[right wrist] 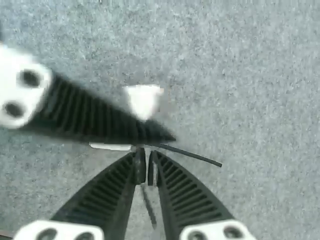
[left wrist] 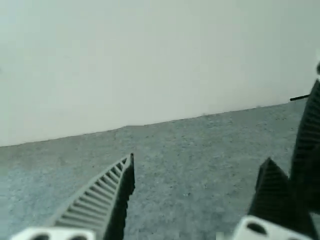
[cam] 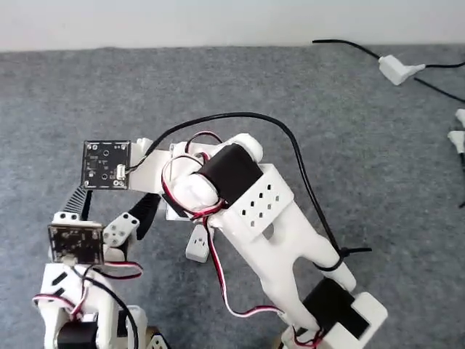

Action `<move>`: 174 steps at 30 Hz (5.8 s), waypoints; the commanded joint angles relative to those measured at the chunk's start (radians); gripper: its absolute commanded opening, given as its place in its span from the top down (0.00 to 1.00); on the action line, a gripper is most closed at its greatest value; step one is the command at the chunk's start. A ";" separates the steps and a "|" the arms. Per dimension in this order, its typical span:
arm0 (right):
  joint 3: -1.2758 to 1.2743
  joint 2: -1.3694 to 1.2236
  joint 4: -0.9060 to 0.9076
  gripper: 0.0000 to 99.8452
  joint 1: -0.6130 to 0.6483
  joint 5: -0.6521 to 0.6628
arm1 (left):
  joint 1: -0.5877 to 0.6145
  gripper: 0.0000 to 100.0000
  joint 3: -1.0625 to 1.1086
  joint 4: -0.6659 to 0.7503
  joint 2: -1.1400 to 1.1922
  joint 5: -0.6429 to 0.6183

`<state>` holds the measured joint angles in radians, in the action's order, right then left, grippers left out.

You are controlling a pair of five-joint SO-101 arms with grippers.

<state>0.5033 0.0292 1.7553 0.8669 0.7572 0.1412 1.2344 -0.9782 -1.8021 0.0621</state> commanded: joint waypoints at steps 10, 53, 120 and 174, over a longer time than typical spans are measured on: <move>0.034 0.062 0.041 0.99 0.005 -0.014 | 0.089 0.63 0.114 0.084 -0.017 0.060; 0.080 -0.766 -0.421 0.85 -0.088 -0.121 | 0.618 0.63 0.114 0.110 -0.017 0.112; 0.399 -1.001 -0.191 0.85 -0.007 -0.186 | 0.614 0.63 0.131 0.107 -0.017 0.110; 0.664 -0.484 0.045 0.99 -0.070 -0.176 | 0.356 0.63 0.093 0.322 -0.017 0.028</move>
<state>1.1093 -0.5370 1.7568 0.8055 0.5669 0.5201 1.3924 -0.6989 -1.8021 0.1312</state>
